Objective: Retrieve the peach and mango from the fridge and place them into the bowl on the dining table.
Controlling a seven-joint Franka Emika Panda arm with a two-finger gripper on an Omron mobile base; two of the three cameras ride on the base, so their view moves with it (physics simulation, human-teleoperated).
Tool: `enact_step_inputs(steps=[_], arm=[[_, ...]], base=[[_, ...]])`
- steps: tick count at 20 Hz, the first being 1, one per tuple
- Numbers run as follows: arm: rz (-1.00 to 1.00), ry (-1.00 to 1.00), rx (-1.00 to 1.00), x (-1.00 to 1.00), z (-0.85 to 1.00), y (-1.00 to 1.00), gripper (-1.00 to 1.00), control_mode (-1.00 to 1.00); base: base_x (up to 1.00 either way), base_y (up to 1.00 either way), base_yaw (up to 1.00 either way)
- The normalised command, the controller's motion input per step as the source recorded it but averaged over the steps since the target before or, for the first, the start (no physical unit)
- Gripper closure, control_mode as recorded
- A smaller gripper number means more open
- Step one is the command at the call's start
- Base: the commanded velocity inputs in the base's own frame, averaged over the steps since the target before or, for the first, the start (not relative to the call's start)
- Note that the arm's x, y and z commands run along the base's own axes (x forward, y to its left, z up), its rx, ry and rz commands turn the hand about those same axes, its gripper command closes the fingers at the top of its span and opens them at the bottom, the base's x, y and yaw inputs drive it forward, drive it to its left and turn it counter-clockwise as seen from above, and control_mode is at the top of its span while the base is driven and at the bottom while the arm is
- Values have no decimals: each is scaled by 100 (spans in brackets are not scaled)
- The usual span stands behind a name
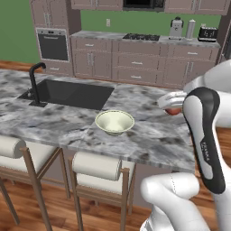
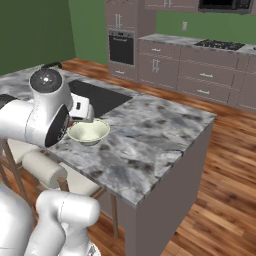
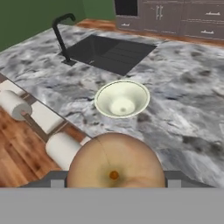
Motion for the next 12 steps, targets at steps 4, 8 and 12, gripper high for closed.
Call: enact_step_inputs(steps=[4,8,12], arm=[[0,8,0,67,-21,29,100,-100],[0,11,0,71,-37,28,100,-100],[0,17,0,69,-45,21,100,-100]], base=[[0,0,0],[0,0,0],[0,0,0]])
